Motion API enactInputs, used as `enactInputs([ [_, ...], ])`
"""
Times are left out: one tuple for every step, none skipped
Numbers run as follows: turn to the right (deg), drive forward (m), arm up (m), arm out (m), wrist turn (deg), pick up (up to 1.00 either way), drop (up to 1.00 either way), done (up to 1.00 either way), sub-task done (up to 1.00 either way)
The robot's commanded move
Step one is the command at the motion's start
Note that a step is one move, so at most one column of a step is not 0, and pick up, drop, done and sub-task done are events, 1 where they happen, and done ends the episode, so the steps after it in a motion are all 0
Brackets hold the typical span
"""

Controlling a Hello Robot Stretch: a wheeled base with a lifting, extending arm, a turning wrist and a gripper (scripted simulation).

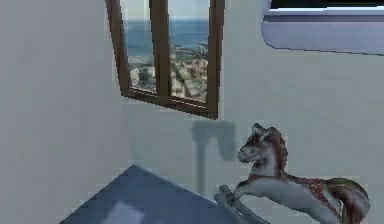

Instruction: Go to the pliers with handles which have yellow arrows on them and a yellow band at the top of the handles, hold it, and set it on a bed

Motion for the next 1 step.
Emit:
enactInputs([
  [-45.0, 0.00, 0.00, 0.00, 0.0, 0.00, 0.00, 0.00, 0.00],
])
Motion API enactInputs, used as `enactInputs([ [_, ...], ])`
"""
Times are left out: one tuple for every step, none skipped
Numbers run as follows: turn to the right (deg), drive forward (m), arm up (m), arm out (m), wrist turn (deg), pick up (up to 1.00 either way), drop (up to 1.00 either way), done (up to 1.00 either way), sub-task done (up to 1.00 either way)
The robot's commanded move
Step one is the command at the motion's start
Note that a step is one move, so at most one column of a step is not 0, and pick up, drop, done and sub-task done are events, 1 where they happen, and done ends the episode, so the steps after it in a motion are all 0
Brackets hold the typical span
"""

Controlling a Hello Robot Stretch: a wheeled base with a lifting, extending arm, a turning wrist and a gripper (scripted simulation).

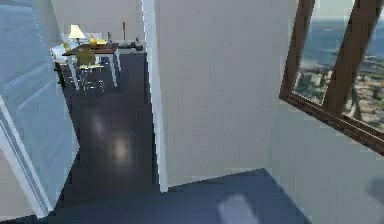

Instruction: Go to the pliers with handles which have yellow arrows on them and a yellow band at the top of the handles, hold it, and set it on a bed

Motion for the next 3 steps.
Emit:
enactInputs([
  [-45.0, 0.00, 0.00, 0.00, 0.0, 0.00, 0.00, 0.00, 0.00],
  [-42.0, 0.00, 0.00, 0.00, 0.0, 0.00, 0.00, 0.00, 0.00],
  [0.0, 1.00, 0.00, 0.00, 0.0, 0.00, 0.00, 0.00, 0.00],
])
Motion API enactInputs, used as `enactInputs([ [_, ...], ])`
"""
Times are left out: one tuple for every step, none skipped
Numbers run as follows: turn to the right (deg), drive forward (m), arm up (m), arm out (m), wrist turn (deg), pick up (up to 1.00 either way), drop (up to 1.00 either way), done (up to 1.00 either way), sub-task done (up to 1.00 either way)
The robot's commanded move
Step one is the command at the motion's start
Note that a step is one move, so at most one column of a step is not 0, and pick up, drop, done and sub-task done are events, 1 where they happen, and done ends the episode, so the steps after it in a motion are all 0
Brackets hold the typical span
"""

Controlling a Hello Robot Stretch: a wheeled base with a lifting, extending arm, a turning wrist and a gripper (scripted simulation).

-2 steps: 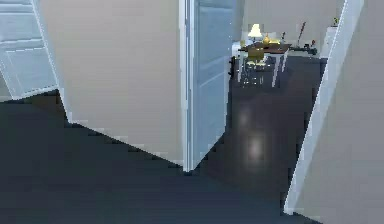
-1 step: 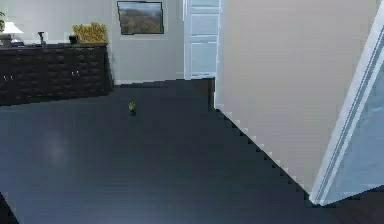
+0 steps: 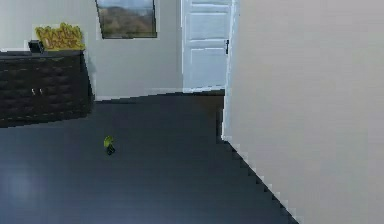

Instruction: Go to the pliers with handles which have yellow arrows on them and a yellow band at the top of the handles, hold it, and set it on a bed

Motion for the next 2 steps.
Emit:
enactInputs([
  [0.0, 1.00, 0.00, 0.00, 0.0, 0.00, 0.00, 0.00, 0.00],
  [-3.0, 0.00, 0.00, 0.00, 0.0, 0.00, 0.00, 0.00, 0.00],
])
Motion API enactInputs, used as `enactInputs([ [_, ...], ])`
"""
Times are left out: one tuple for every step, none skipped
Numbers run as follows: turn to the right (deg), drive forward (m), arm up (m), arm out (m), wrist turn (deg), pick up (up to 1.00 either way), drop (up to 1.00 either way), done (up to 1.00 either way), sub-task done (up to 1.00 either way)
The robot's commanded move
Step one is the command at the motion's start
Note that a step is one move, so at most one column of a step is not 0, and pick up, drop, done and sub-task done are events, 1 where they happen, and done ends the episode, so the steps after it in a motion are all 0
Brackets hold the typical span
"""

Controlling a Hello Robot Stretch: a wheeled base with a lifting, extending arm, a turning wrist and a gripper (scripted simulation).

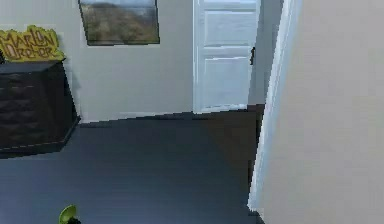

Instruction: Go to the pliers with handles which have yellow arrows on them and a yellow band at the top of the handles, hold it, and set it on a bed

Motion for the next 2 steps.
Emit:
enactInputs([
  [0.0, 1.00, 0.00, 0.00, 0.0, 0.00, 0.00, 0.00, 0.00],
  [0.0, 0.30, 0.00, 0.00, 0.0, 0.00, 0.00, 0.00, 0.00],
])
